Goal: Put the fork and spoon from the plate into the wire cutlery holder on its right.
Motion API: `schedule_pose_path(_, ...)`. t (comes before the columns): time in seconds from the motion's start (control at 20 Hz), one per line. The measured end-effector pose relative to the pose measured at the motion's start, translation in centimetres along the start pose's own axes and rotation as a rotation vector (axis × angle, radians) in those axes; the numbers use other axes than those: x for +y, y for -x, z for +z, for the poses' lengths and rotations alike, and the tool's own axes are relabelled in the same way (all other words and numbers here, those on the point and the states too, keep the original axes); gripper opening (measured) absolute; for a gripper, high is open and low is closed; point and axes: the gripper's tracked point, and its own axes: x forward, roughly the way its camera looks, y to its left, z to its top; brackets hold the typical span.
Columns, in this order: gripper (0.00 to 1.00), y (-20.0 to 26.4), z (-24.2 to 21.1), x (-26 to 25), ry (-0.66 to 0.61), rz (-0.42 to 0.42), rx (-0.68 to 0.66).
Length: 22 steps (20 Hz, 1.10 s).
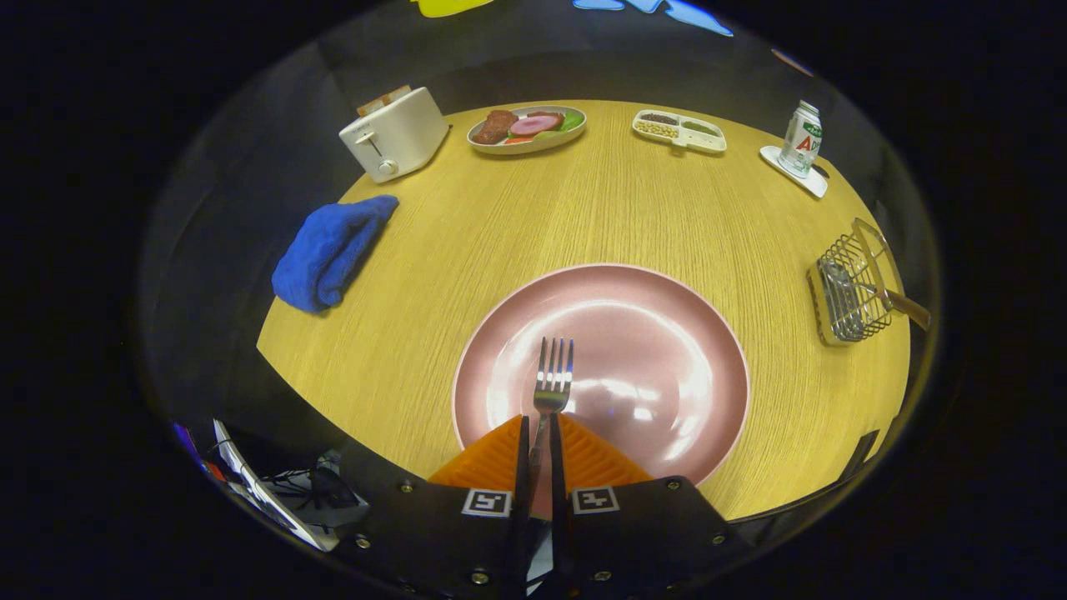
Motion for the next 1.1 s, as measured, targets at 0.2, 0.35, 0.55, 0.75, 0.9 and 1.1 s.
schedule_pose_path(0.2, 0.19, 0.0, -1.2, -0.1, 0.007, -0.003, 0.024)
schedule_pose_path(0.35, 0.34, -0.3, -1.9, -0.4, -0.003, -0.004, 0.044)
schedule_pose_path(0.55, 0.37, -0.6, -3.0, -0.3, -0.026, 0.015, 0.079)
schedule_pose_path(0.75, 0.37, -0.8, -3.6, -0.2, -0.027, 0.023, 0.094)
schedule_pose_path(0.9, 0.37, -1.4, -3.6, -0.3, -0.057, 0.034, 0.106)
schedule_pose_path(1.1, 0.15, -1.6, -3.4, -0.7, -0.093, 0.037, 0.107)
